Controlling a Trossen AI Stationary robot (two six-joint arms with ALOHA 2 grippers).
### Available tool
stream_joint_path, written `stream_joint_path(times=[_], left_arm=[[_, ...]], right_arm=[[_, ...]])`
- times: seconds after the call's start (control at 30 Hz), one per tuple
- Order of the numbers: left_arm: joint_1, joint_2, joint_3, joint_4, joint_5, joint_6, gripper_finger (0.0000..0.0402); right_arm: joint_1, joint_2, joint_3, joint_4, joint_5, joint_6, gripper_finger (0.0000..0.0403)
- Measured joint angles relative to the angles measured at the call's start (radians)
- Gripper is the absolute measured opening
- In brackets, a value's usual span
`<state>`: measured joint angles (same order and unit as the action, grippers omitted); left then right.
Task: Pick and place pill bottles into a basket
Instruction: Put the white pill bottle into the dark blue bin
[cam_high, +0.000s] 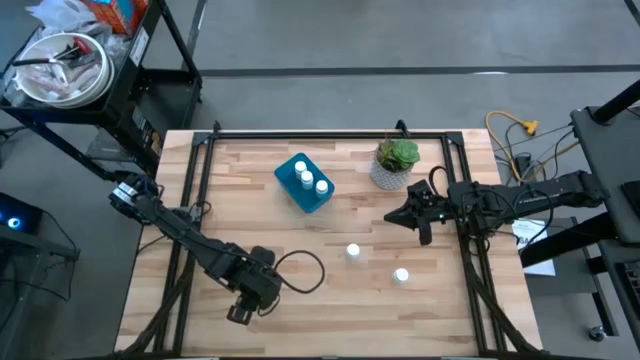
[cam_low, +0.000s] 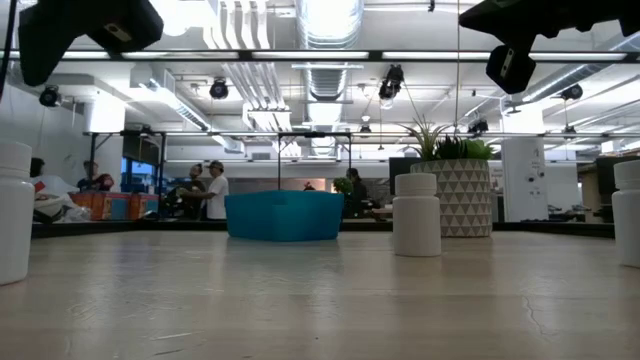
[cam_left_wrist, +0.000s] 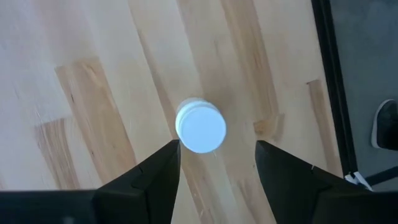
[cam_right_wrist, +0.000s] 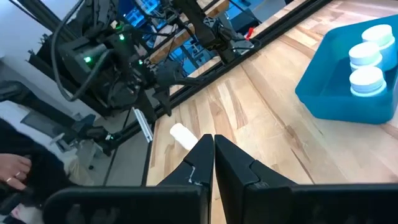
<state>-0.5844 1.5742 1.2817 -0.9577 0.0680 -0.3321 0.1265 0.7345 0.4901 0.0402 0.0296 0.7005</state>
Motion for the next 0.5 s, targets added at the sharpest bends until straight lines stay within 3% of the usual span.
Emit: stream_joint_path(times=[0.33, 0.5], left_arm=[[0.001, 0.000, -0.063, 0.007, 0.004, 0.000, 0.0266], [0.002, 0.002, -0.081, 0.041, 0.001, 0.000, 0.0282]], right_arm=[[0.000, 0.000, 0.000, 0.001, 0.026, 0.000, 0.0009], [0.000, 0.000, 0.000, 0.001, 0.026, -0.004, 0.0009]])
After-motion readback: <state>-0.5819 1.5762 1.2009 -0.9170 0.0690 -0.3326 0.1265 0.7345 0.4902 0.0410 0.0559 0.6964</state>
